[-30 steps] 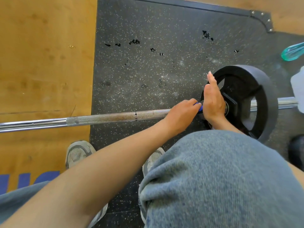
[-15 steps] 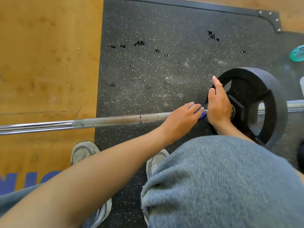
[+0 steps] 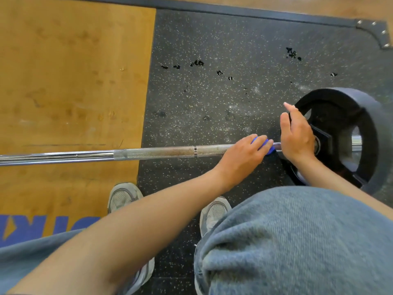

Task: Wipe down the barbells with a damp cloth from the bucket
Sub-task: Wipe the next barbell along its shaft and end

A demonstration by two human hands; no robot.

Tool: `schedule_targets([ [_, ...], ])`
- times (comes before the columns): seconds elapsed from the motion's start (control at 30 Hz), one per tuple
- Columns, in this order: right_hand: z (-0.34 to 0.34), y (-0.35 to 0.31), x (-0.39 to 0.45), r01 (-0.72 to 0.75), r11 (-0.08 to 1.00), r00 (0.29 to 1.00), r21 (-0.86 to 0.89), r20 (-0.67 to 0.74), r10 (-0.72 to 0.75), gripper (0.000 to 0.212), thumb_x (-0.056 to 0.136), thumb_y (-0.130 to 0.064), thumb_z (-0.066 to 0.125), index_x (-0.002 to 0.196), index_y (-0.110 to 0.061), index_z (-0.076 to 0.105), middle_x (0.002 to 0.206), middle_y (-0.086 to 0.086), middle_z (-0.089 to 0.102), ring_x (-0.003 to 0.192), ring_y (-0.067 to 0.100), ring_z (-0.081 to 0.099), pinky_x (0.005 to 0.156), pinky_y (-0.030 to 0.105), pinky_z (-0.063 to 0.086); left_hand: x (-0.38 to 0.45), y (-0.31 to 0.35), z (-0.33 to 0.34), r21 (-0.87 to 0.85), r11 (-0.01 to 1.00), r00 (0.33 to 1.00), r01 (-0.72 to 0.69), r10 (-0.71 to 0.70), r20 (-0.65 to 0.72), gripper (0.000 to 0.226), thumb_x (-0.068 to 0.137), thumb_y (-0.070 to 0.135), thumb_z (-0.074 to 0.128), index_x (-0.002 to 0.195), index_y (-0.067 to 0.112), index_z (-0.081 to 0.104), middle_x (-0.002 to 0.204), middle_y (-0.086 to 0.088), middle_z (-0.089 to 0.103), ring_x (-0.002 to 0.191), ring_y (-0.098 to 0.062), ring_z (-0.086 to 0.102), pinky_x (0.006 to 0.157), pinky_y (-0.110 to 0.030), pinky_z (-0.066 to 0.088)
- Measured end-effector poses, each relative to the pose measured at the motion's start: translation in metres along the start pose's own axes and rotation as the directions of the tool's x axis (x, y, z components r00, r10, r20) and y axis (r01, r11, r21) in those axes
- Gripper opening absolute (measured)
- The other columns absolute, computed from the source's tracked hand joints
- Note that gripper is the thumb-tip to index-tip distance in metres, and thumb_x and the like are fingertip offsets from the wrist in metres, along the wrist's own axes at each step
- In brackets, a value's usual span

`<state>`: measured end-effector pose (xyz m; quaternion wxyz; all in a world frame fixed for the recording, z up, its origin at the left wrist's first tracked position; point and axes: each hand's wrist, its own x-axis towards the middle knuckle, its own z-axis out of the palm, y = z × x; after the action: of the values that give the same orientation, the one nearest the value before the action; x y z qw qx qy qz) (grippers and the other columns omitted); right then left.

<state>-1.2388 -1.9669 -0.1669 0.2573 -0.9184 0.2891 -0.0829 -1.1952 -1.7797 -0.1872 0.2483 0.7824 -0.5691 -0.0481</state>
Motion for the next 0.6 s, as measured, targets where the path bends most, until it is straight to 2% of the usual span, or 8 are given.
schedule_targets([
  [0.07,-0.001,-0.002,0.004,0.01,1.0,1.0,-0.014,0.0,-0.01,0.059,0.105,-0.049,0.025,0.15,-0.016,0.046,0.153,0.006,0.049,0.144,0.021,0.04,0.115,0.041,0.034,-0.019,-0.014,-0.018,0.077,0.996,0.999,-0.04,0.041,-0.013,0.048,0.093,-0.001,0.035,0.136,-0.005,0.057,0.13,-0.023,0.059,0.113,-0.039,0.06,0.099,-0.047,0.052],
  [0.17,-0.002,-0.004,0.014,0.031,0.999,0.999,-0.023,0.014,-0.031,0.052,0.108,-0.044,0.028,0.146,-0.015,0.049,0.148,0.006,0.054,0.139,0.024,0.046,0.111,0.043,0.038,-0.054,-0.043,-0.035,0.189,0.982,0.998,-0.017,0.029,-0.06,0.049,0.096,-0.001,0.031,0.139,-0.003,0.056,0.133,-0.021,0.059,0.12,-0.036,0.058,0.109,-0.043,0.046],
  [0.23,0.0,-0.007,0.024,0.044,0.998,0.999,-0.046,0.025,-0.043,0.052,0.108,-0.044,0.028,0.141,-0.014,0.053,0.141,0.007,0.058,0.131,0.025,0.052,0.107,0.043,0.04,-0.058,-0.05,-0.036,0.236,0.971,0.995,0.039,-0.015,-0.101,0.049,0.096,-0.002,0.031,0.137,-0.004,0.057,0.13,-0.02,0.062,0.116,-0.036,0.06,0.107,-0.043,0.047],
  [0.3,0.003,-0.01,0.033,0.102,0.981,0.995,-0.163,0.023,-0.099,0.055,0.107,-0.047,0.026,0.136,-0.012,0.057,0.134,0.008,0.063,0.127,0.027,0.055,0.107,0.045,0.038,-0.046,-0.049,-0.032,0.231,0.97,0.993,0.081,-0.057,-0.107,0.051,0.093,-0.004,0.029,0.134,-0.006,0.059,0.126,-0.02,0.063,0.112,-0.038,0.062,0.102,-0.045,0.052],
  [0.37,0.008,-0.018,0.038,0.184,0.925,0.981,-0.332,0.005,-0.193,0.053,0.107,-0.045,0.025,0.133,-0.012,0.057,0.133,0.009,0.063,0.134,0.028,0.051,0.115,0.05,0.028,-0.028,-0.045,-0.028,0.237,0.968,0.993,0.08,-0.057,-0.102,0.052,0.09,-0.004,0.028,0.131,-0.007,0.06,0.122,-0.021,0.064,0.109,-0.038,0.063,0.098,-0.046,0.054],
  [0.43,0.017,-0.037,0.039,0.239,0.903,0.968,-0.357,0.012,-0.252,0.048,0.108,-0.038,0.026,0.133,-0.011,0.056,0.135,0.01,0.062,0.139,0.028,0.047,0.118,0.053,0.021,-0.019,-0.047,-0.03,0.202,0.978,0.997,0.048,-0.033,-0.076,0.047,0.093,-0.004,0.031,0.128,-0.008,0.062,0.119,-0.021,0.065,0.105,-0.038,0.064,0.095,-0.046,0.054],
  [0.57,0.053,-0.072,0.027,0.263,0.927,0.95,-0.266,0.24,-0.2,0.05,0.11,-0.037,0.023,0.145,-0.013,0.05,0.154,0.008,0.047,0.15,0.022,0.032,0.122,0.051,0.014,-0.048,-0.088,-0.049,0.271,0.963,0.999,0.008,0.006,-0.053,0.045,0.098,-0.003,0.034,0.137,-0.004,0.056,0.13,-0.019,0.061,0.117,-0.037,0.06,0.106,-0.044,0.049],
  [0.6,0.057,-0.074,0.025,0.245,0.931,0.951,-0.271,0.256,-0.176,0.051,0.11,-0.039,0.022,0.146,-0.015,0.05,0.155,0.007,0.046,0.151,0.021,0.03,0.123,0.051,0.013,-0.06,-0.099,-0.055,0.279,0.96,0.999,0.013,0.002,-0.054,0.046,0.098,-0.003,0.035,0.14,-0.003,0.054,0.134,-0.019,0.059,0.121,-0.036,0.058,0.107,-0.044,0.049],
])
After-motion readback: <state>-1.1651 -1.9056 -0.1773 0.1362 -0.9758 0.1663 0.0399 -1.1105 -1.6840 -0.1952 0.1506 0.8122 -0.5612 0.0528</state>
